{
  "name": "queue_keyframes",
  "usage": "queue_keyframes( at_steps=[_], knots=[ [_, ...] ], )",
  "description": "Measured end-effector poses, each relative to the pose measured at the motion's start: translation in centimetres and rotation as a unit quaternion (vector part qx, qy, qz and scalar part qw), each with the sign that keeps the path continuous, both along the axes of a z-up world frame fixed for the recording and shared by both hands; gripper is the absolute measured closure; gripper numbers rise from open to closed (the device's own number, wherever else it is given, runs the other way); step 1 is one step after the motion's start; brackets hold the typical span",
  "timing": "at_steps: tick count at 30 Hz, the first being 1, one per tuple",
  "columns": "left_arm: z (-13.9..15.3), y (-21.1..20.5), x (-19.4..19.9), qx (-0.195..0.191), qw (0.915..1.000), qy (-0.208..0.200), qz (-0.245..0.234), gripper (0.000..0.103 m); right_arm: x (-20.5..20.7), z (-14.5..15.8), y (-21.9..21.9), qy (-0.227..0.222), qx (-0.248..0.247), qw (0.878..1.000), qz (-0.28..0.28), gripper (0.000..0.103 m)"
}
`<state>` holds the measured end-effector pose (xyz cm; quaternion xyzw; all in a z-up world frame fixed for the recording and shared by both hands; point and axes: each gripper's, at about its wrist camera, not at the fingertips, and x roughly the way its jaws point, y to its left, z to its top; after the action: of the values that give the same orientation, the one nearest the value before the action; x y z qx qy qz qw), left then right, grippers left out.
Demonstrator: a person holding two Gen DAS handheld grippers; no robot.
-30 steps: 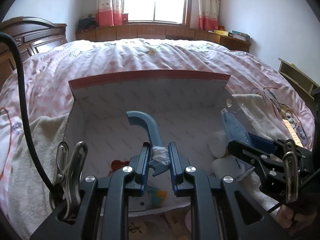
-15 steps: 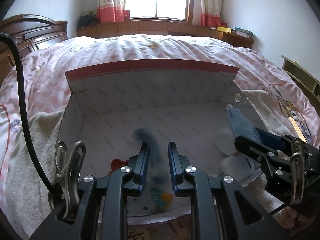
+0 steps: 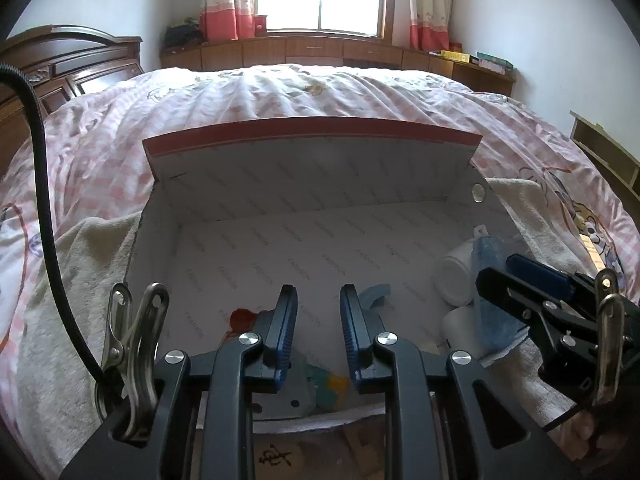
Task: Organize rigid objects
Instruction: 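Lower both items into the box and open both grippers, then withdraw both grippers from the box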
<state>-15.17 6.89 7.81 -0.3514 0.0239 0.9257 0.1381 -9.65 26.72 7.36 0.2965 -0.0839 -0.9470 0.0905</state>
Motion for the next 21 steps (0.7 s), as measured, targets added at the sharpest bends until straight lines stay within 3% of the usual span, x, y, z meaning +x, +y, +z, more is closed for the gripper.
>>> queue_keyframes(
  at_steps=[21],
  knots=[
    [1.3,-1.1,2.8,0.015,0.9999,0.003,0.005,0.080,2.4,0.8,-0.4,0.007,-0.002,1.000,0.004,0.052]
  ],
)
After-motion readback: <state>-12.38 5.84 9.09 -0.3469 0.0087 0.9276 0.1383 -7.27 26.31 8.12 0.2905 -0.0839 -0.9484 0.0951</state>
